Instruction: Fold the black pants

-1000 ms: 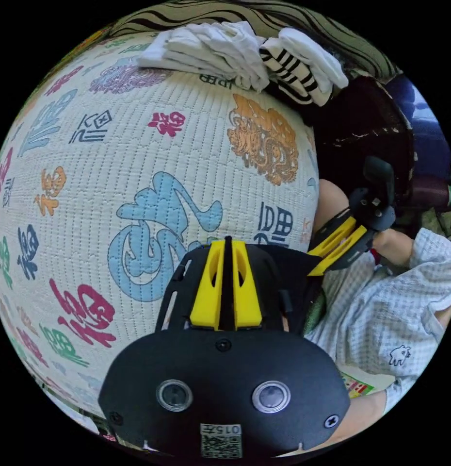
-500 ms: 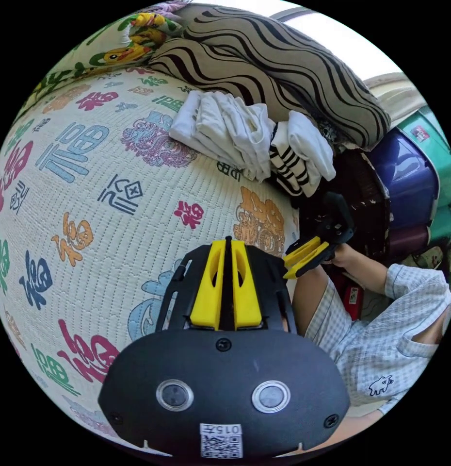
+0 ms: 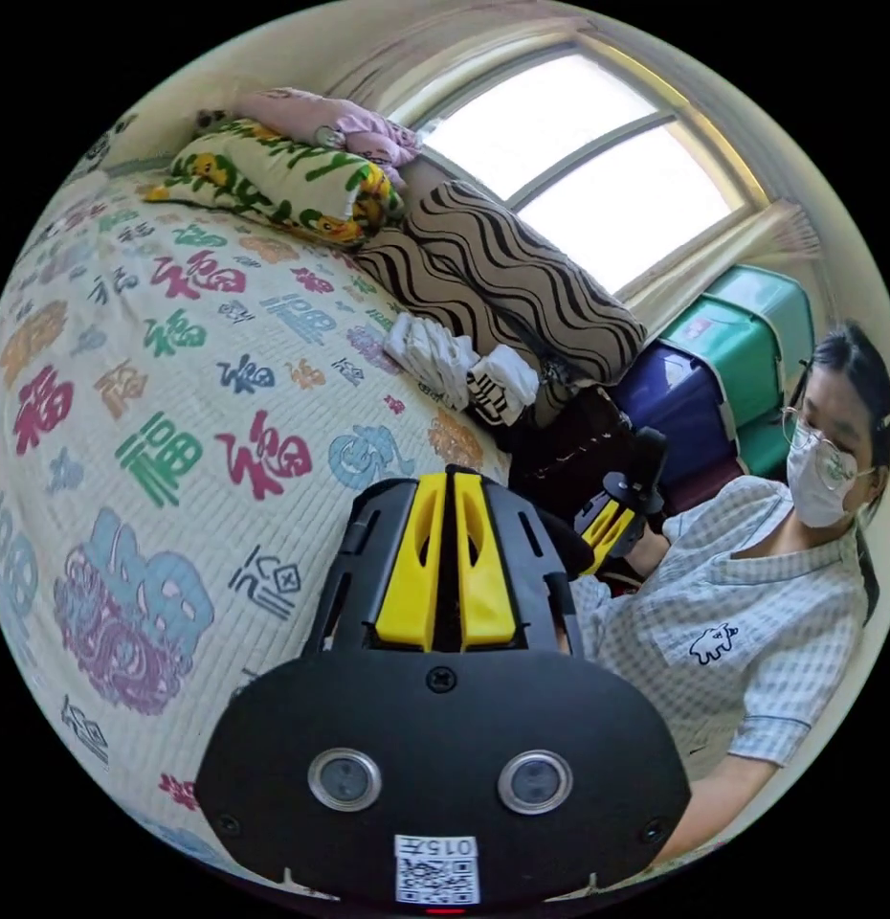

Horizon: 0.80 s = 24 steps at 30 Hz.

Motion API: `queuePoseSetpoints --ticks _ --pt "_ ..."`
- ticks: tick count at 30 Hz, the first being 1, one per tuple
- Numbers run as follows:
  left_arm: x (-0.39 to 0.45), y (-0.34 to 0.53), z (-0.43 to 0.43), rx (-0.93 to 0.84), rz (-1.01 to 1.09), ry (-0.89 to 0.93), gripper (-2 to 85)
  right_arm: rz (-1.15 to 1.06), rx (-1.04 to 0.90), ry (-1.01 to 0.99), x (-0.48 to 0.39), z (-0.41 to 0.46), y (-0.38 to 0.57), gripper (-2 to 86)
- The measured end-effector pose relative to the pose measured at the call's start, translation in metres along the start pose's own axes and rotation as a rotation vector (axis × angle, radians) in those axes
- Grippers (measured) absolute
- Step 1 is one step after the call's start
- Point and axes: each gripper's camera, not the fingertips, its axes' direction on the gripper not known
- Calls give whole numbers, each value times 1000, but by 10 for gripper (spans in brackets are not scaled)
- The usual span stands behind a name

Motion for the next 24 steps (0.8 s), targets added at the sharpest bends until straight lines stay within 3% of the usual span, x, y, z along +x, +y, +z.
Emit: queuePoseSetpoints --ticks 4,7,11,13,15,19,24 --pt "-60 80 -39 42 -206 -92 -1 -6 -150 34 -22 97 -27 12" --pt "-100 135 -41 150 -393 -42 -1 32 -239 56 -24 143 -33 21" --pt "-113 177 -46 303 -501 45 1 26 -304 14 -29 156 -33 44" --pt "-94 191 -58 341 -466 -9 4 25 -322 -75 -34 140 -33 52" --pt "-71 195 -64 320 -450 -83 13 3 -290 -113 -41 118 -32 57" --pt "-13 181 -37 241 -299 -92 44 10 -135 5 -30 89 -38 56" --pt "-8 200 11 52 -401 -298 5 102 -348 124 2 144 -25 10"
